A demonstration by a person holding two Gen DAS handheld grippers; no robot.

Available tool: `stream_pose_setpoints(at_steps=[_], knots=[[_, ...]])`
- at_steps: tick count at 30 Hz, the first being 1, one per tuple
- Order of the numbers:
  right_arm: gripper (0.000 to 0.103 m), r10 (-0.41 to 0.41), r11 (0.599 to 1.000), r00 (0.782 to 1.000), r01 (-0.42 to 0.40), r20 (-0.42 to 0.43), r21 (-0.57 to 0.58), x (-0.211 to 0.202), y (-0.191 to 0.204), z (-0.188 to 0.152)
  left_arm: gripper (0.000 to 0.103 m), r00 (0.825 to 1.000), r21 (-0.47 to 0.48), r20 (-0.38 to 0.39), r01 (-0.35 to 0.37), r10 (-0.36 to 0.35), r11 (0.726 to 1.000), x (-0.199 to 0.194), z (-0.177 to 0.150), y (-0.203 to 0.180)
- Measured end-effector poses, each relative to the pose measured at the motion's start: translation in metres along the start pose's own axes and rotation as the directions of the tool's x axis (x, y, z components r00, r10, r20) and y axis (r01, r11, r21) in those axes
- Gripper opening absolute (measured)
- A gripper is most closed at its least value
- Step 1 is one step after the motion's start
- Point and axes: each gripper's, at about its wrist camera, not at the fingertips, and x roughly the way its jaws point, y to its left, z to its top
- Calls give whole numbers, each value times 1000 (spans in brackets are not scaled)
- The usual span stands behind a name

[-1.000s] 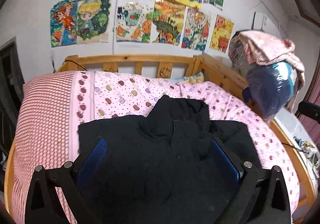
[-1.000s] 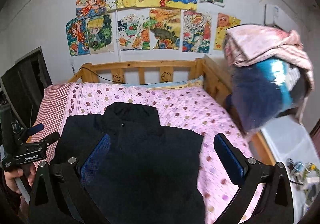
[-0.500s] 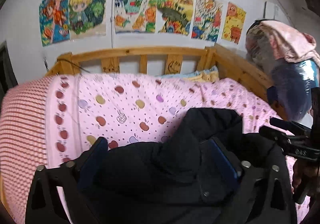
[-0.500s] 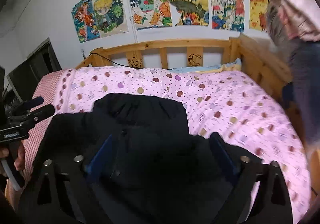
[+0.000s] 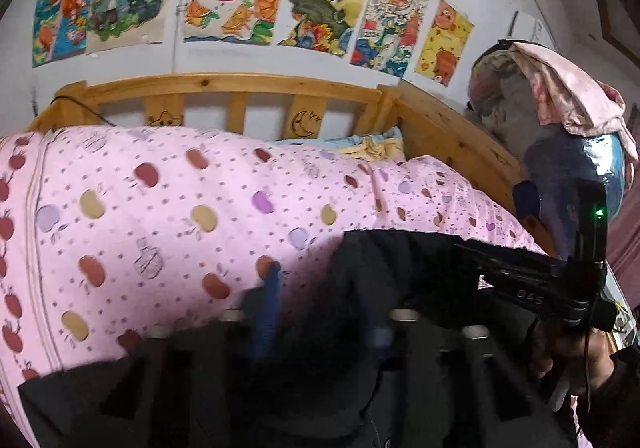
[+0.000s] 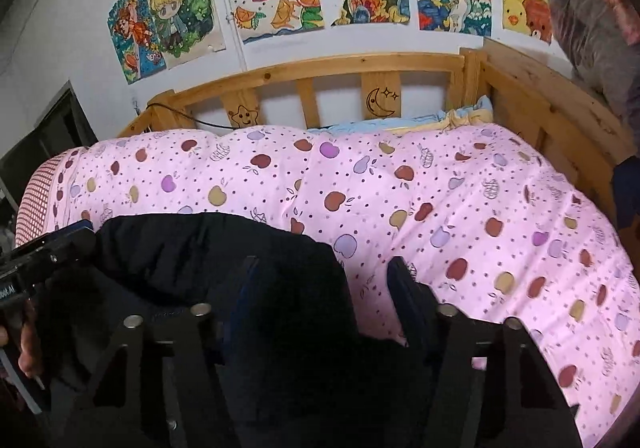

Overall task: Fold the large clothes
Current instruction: 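Carry the held hem over onto the collar with both grippers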

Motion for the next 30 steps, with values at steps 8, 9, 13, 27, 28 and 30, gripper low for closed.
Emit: stream_pose_setpoints(at_steps=[8,9,13,27,28,30], knots=[[11,76,997,993,-78,85,21,-29,-8,-14,6,996,31,68,52,-54,998,-43,-9,3],[10,89,995,991,-92,96,24,-37,-12,-17,6,996,44,67,61,-64,997,-51,-13,4],[8,122,992,986,-122,115,-2,-68,-17,-34,5,998,79,19,62,-64,995,-75,-30,9],[6,21,981,992,-44,-121,-188,-73,-16,-110,4,948,344,-298,-2,111,939,-34,-115,-22],[6,15,981,992,-39,-128,-190,-70,-14,-115,4,948,361,-292,-13,126,932,-31,-118,-24],[6,-4,979,991,-23,-133,-204,-60,-13,-123,4,953,373,-275,-18,129,928,-30,-120,-25]])
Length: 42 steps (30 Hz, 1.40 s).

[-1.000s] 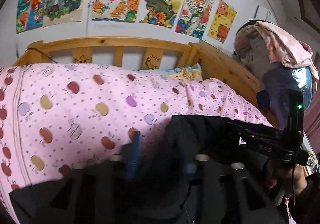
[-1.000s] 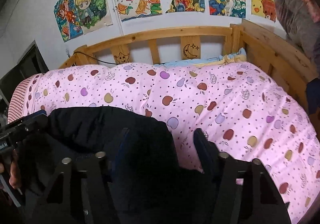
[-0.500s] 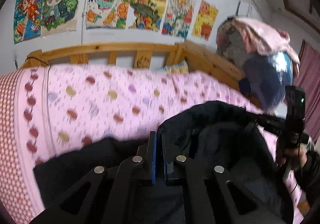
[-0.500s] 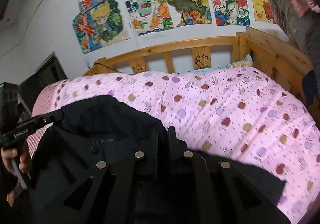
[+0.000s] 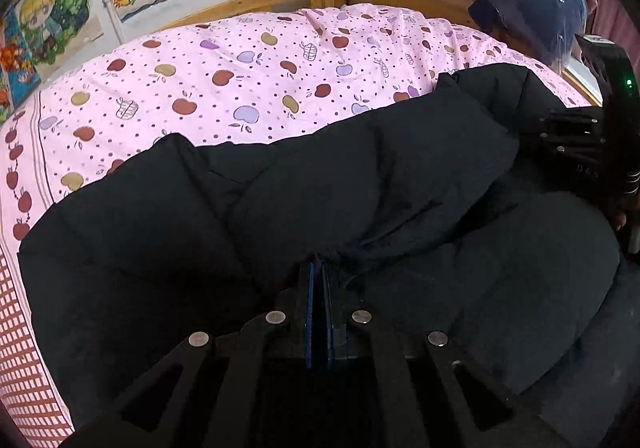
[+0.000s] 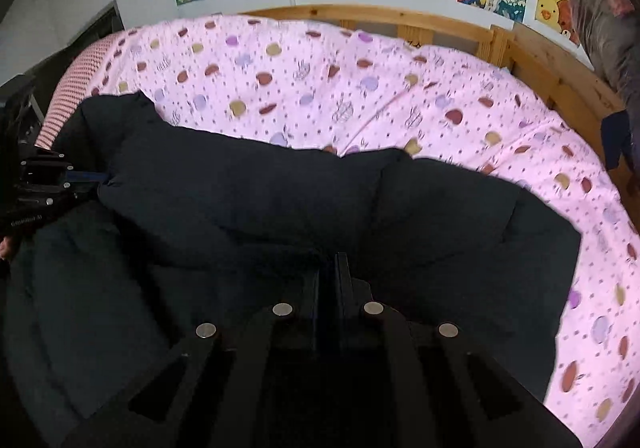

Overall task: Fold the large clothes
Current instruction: 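Carry the held hem over onto the collar with both grippers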

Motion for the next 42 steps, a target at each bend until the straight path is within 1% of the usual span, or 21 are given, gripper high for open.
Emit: stream_pose_setpoints(at_steps=[3,6,7,8,10,12,16,19,21,23,24,26,28,31,32,34,36,37,38,41,42], knots=[[6,-22,999,999,22,28,-25,-3,5,-2,5,998,8,63,3,-4,1000,-10,-5,-1],[8,-14,1000,998,15,55,-16,-13,7,-2,6,995,-9,99,20,-19,1000,-17,-6,3],[10,-6,1000,998,7,63,-9,-16,5,-1,6,994,-9,110,17,-16,1000,-18,-6,4],[12,28,999,996,-29,90,18,-27,0,0,6,993,-7,120,21,-20,1000,-20,-6,4],[16,52,998,991,-56,124,30,-38,-3,1,6,992,4,126,14,-15,1000,-22,-6,3],[16,61,997,987,-67,152,34,-45,-6,4,6,992,13,123,9,-10,1000,-21,-6,0],[17,100,993,963,-113,252,36,-70,-11,21,6,992,13,127,13,-14,1000,-23,-7,-2],[17,115,990,960,-132,256,50,-65,-13,40,6,990,10,139,22,-23,1000,-27,-9,-1],[17,152,979,963,-177,222,98,-46,-15,53,6,986,-2,163,37,-36,999,-34,-11,2],[17,199,966,968,-220,152,137,-21,-14,58,8,977,-31,205,70,-62,997,-44,-13,6],[17,230,958,967,-245,107,149,-5,-12,58,10,968,-50,236,104,-89,993,-50,-14,9],[17,250,956,967,-254,49,147,12,-5,51,16,946,-77,288,176,-147,981,-60,-15,15],[17,241,964,970,-242,23,109,19,4,40,19,924,-93,334,231,-189,968,-66,-11,18],[17,247,965,969,-247,17,87,15,8,32,19,902,-102,362,289,-235,952,-65,3,16],[17,253,964,967,-253,11,88,14,7,30,19,903,-105,355,297,-243,949,-61,8,14],[17,258,963,966,-257,-7,81,13,7,29,19,918,-103,296,306,-265,946,-47,20,6],[17,260,964,965,-257,-37,72,19,9,27,19,947,-95,161,295,-278,951,-22,28,-6],[17,260,964,965,-257,-37,72,19,9,27,18,962,-99,78,268,-261,958,-7,28,-12],[17,267,962,963,-263,-47,79,19,5,25,16,970,-106,19,241,-241,965,6,27,-15],[17,280,958,958,-274,-63,91,23,4,22,13,970,-117,-26,236,-241,965,24,23,-15],[17,308,949,945,-297,-109,104,29,2,17,11,969,-123,-39,237,-243,964,28,23,-14]])
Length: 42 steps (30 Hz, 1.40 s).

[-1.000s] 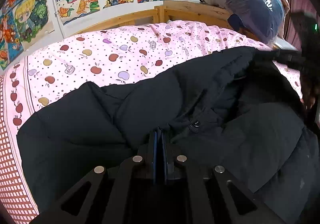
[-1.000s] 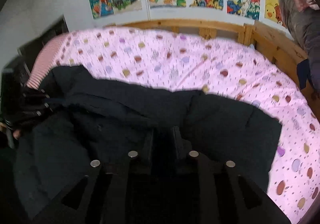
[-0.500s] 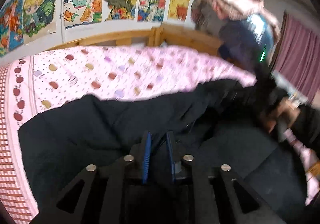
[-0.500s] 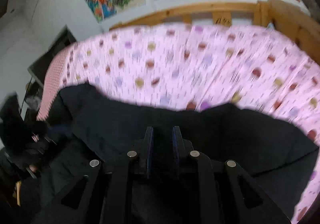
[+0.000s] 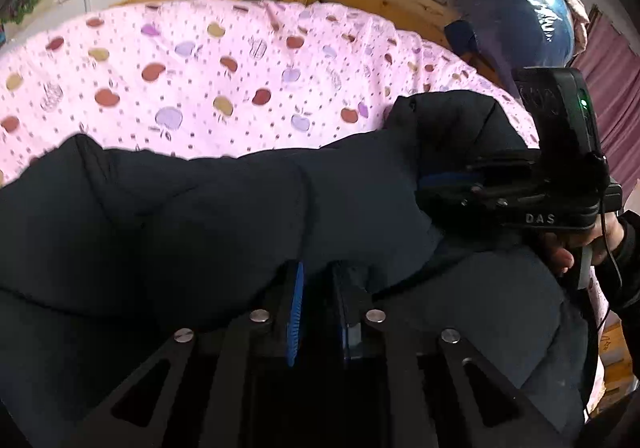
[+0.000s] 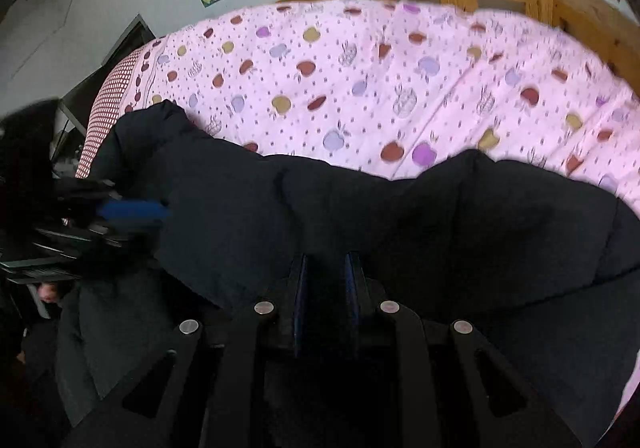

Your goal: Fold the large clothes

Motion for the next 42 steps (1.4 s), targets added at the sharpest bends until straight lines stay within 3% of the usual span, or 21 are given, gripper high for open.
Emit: stream_pose_setpoints(at_steps=[4,11,23,28,33,36,38,39,41,42], knots=[[17,1,1000,999,-1,-36,-8,9,0,-3,6,998,-20,-64,-29,27,999,20,3,9],[17,-63,997,992,58,-107,-43,40,4,-3,4,992,-9,-106,-69,67,998,49,6,10],[17,-112,991,989,105,-93,-78,52,14,-1,4,990,44,-7,-142,142,989,36,-10,-7],[17,-82,995,996,80,-19,-67,24,15,-15,4,989,3,55,-139,139,990,13,-13,-9],[17,-99,994,993,102,63,-49,-12,23,-22,4,977,-48,118,-175,180,983,-13,-17,-18],[22,-128,990,987,133,94,-54,-32,33,-26,13,968,-73,154,-190,199,979,-34,-21,-24],[40,-132,989,986,138,100,-57,-37,35,-28,36,960,-90,180,-199,212,976,-47,-26,-27],[49,-138,988,985,145,108,-61,-43,38,-29,43,955,-101,196,-207,224,973,-55,-29,-28],[53,-148,986,980,157,135,-58,-56,36,-33,60,943,-129,234,-212,237,969,-67,-35,-33],[53,-154,985,976,163,152,-52,-66,39,-36,62,938,-144,249,-208,239,967,-74,-39,-36]])
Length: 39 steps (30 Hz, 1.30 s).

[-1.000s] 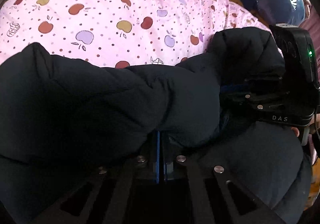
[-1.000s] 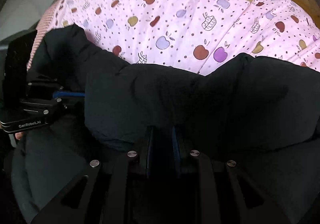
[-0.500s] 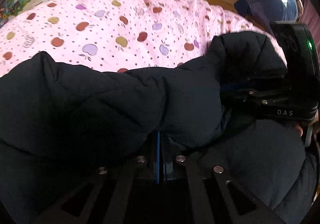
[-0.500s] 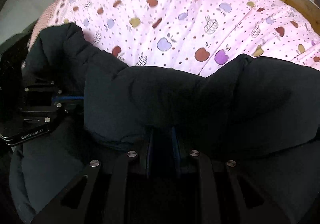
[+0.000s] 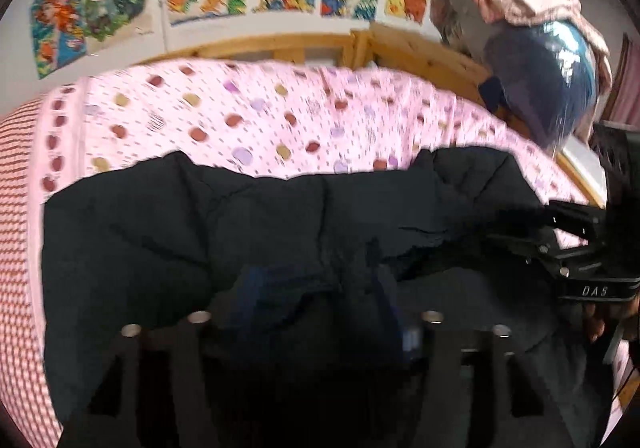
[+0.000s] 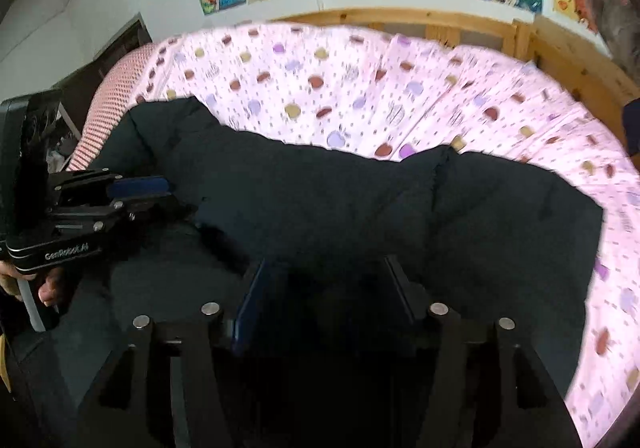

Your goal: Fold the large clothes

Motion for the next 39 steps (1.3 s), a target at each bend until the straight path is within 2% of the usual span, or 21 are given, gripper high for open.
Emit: stream_pose_setpoints(at_steps=[8,15,22,28,36,39], knots=[[73,-55,998,995,55,81,10,-44,7,-11,91,994,-52,104,-27,32,998,-61,-19,-11],[80,-54,998,985,50,162,25,-106,31,-32,95,982,-109,171,-59,78,992,-128,-42,-18],[85,-43,999,967,44,253,1,-172,62,-65,100,961,-48,250,-112,120,993,-207,-81,-41],[88,-22,998,945,41,325,-51,-221,87,-101,103,953,-18,280,-112,112,994,-251,-116,-57],[91,9,988,950,39,311,-148,-251,114,-156,103,949,7,291,-125,118,992,-285,-167,-68],[97,32,984,954,23,297,-178,-257,119,-178,103,953,36,273,-148,132,988,-290,-191,-72]])
